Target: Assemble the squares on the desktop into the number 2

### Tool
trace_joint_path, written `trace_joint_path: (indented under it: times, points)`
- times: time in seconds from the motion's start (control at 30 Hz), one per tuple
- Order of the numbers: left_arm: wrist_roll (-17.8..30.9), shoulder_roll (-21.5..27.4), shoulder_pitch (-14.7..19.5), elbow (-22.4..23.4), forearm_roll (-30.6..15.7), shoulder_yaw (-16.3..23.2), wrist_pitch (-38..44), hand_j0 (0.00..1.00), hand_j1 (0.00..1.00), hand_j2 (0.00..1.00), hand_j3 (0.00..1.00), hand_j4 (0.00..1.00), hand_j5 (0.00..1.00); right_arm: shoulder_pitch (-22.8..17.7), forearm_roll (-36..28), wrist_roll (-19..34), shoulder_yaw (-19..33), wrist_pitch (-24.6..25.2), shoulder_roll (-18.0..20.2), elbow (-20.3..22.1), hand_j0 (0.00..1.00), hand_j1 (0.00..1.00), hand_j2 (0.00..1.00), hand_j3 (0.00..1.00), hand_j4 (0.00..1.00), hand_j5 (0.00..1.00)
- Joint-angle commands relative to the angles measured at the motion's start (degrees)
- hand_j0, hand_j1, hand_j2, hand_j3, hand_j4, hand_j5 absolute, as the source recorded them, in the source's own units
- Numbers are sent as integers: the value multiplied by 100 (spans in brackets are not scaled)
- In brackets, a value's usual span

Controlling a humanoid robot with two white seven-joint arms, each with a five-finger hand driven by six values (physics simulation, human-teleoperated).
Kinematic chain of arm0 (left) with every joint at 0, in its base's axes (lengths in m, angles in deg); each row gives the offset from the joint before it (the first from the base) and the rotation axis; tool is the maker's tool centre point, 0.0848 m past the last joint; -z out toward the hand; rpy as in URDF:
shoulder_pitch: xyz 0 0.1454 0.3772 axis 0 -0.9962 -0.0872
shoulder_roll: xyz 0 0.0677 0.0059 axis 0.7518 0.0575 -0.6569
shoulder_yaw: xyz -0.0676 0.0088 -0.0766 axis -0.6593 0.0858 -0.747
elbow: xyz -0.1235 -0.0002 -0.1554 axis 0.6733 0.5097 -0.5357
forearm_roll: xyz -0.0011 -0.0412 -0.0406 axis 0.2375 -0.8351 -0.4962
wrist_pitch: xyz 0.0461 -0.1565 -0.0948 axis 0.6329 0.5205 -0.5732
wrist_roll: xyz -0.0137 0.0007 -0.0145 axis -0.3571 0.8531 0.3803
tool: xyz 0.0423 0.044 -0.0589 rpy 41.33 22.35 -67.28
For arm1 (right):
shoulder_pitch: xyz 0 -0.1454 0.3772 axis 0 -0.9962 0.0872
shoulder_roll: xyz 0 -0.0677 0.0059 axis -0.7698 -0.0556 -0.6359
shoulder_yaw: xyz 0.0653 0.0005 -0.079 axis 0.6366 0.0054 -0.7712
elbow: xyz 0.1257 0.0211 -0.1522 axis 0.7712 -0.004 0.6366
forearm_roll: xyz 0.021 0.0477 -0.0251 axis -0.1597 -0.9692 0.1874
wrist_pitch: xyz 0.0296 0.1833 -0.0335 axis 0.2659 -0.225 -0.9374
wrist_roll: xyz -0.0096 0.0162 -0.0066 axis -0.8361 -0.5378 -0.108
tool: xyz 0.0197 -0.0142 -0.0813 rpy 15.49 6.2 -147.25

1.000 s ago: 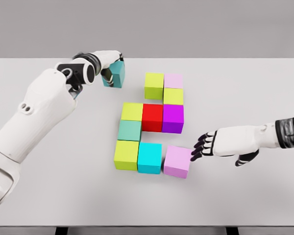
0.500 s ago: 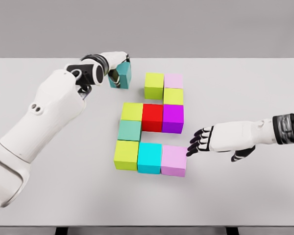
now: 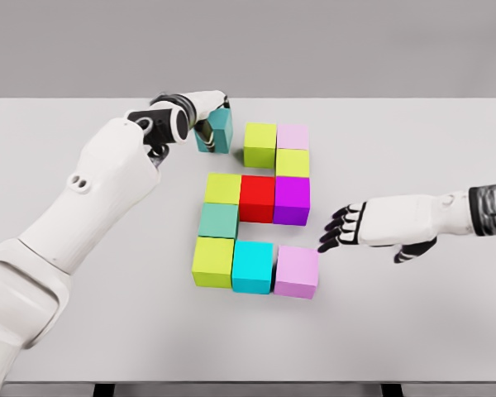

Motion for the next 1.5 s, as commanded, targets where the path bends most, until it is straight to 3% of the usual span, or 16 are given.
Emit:
trace_joint_path:
  times: [0.0, 0.17, 1.03, 1.23, 1.47]
  points:
    - [-7, -26, 0, 3, 32, -16, -14, 39, 39, 39, 39, 39, 39, -9, -23, -2, 16, 14, 152, 7, 100, 100, 100, 100, 100, 100]
    - [-7, -79, -9, 11, 32, -16, -14, 40, 40, 40, 40, 40, 40, -97, 390, -2, -160, 14, 284, 7, 100, 100, 100, 100, 100, 100]
    - [-7, -193, -9, 134, 41, -7, -23, 44, 44, 44, 44, 44, 44, -79, 601, -2, -388, 14, -41, 15, 100, 100, 100, 100, 100, 100]
    - [-7, -193, -9, 134, 41, 1, -32, 57, 57, 57, 57, 57, 57, -79, 601, -2, -388, 14, -85, 15, 100, 100, 100, 100, 100, 100]
    - [-7, -202, -9, 125, 41, 1, -58, 64, 64, 64, 64, 64, 64, -62, 601, -2, -388, 14, -146, 15, 100, 100, 100, 100, 100, 100]
